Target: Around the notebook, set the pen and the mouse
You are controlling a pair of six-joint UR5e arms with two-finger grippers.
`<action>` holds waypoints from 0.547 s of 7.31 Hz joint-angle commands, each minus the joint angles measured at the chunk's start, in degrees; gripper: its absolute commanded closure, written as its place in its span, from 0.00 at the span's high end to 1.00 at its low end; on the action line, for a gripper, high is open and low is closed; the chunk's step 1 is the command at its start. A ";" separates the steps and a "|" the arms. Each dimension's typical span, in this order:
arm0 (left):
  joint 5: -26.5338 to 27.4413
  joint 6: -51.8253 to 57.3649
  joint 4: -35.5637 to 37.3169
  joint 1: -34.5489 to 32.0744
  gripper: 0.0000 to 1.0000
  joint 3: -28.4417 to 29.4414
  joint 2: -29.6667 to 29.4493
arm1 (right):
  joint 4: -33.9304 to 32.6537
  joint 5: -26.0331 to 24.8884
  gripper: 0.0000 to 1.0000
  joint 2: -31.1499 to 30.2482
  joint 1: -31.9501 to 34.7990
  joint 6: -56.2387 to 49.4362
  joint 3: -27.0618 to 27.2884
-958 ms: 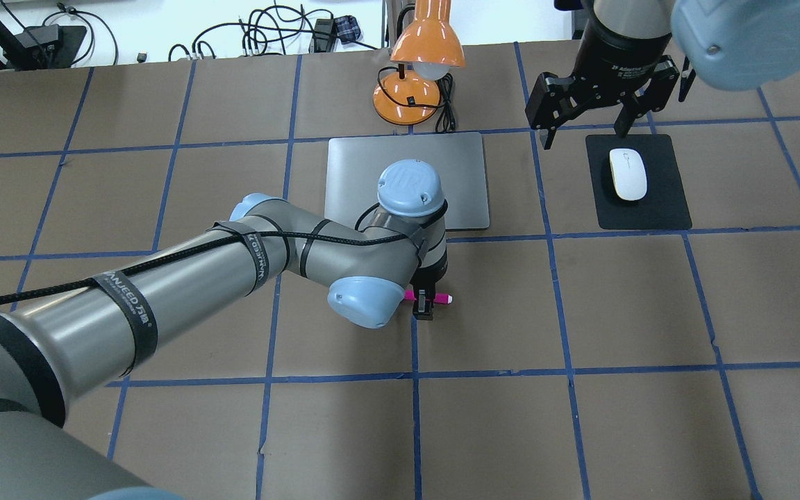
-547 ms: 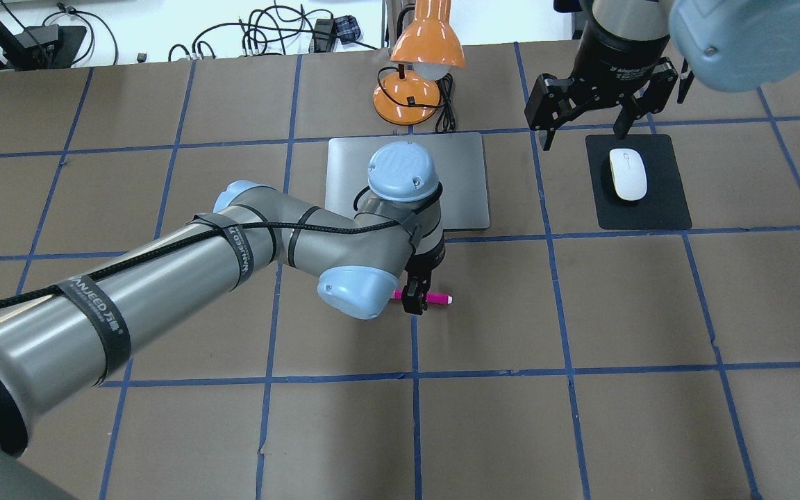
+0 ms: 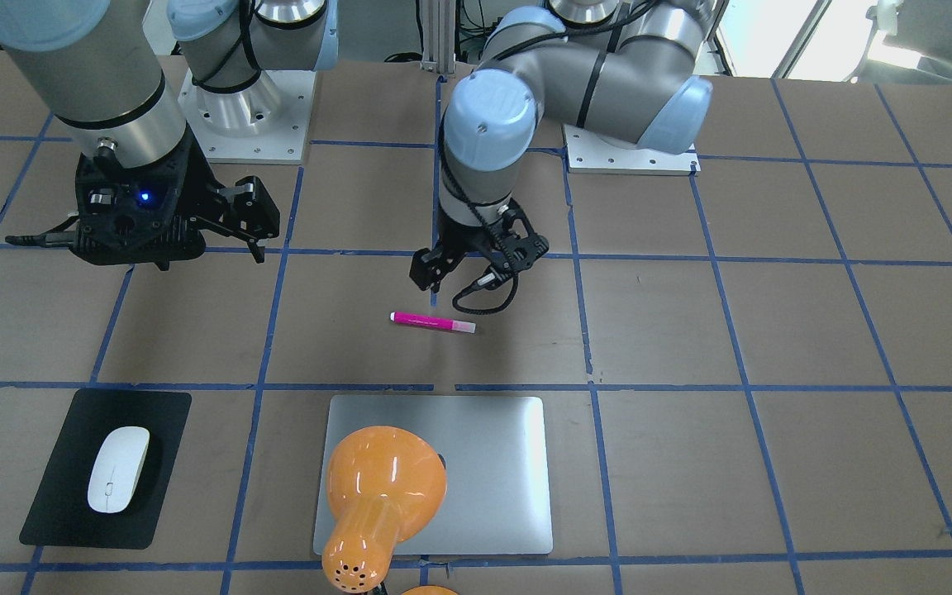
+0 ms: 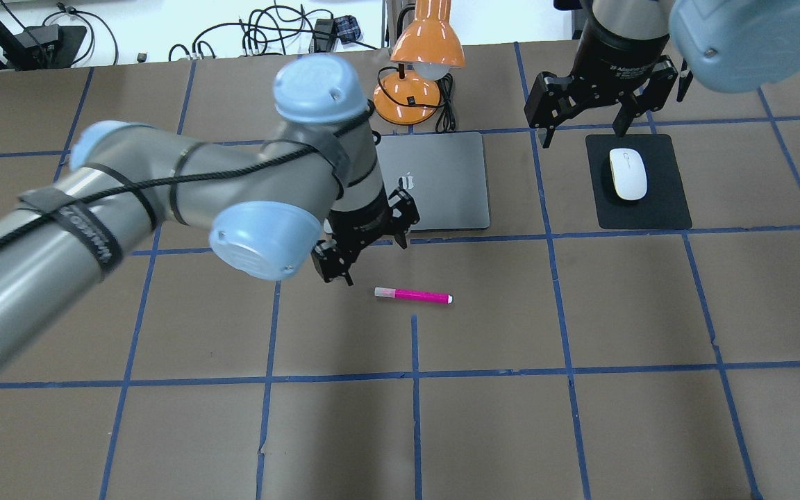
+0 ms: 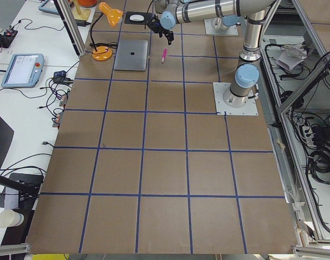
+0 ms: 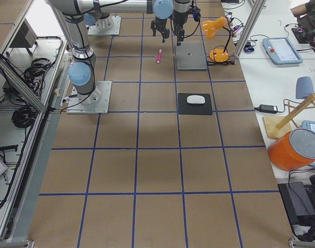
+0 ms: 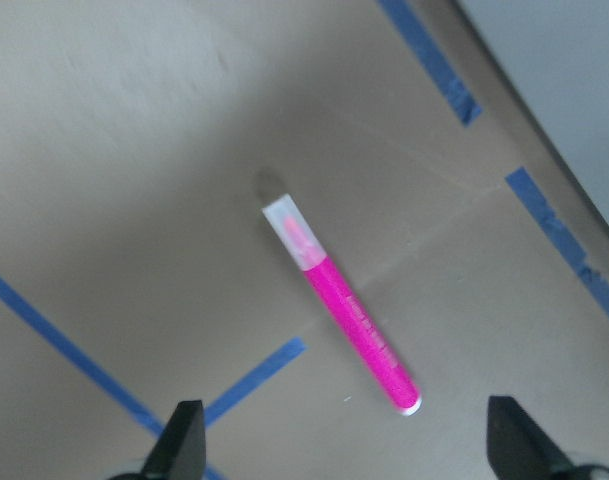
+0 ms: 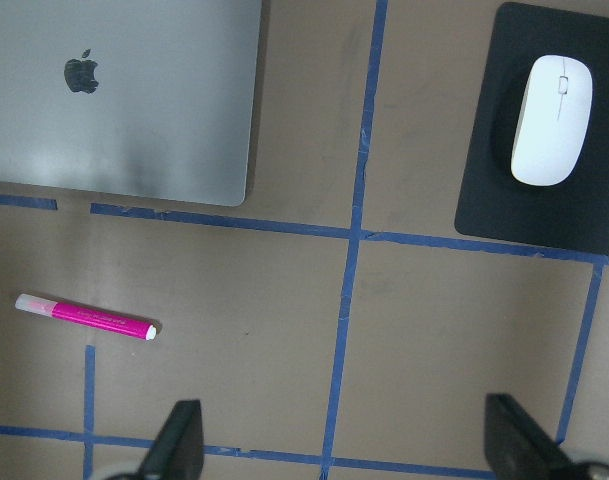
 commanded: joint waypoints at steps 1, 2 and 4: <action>0.09 27.58 -13.13 10.00 1.00 5.03 8.36 | 0.01 0.09 1.00 0.11 0.05 -0.12 0.12; 0.70 37.52 -13.25 13.27 1.00 5.40 10.91 | 0.01 0.09 1.00 0.11 0.05 -0.12 0.12; 0.62 46.92 -12.55 17.68 1.00 5.66 13.39 | 0.01 0.18 1.00 0.11 0.05 -0.12 0.12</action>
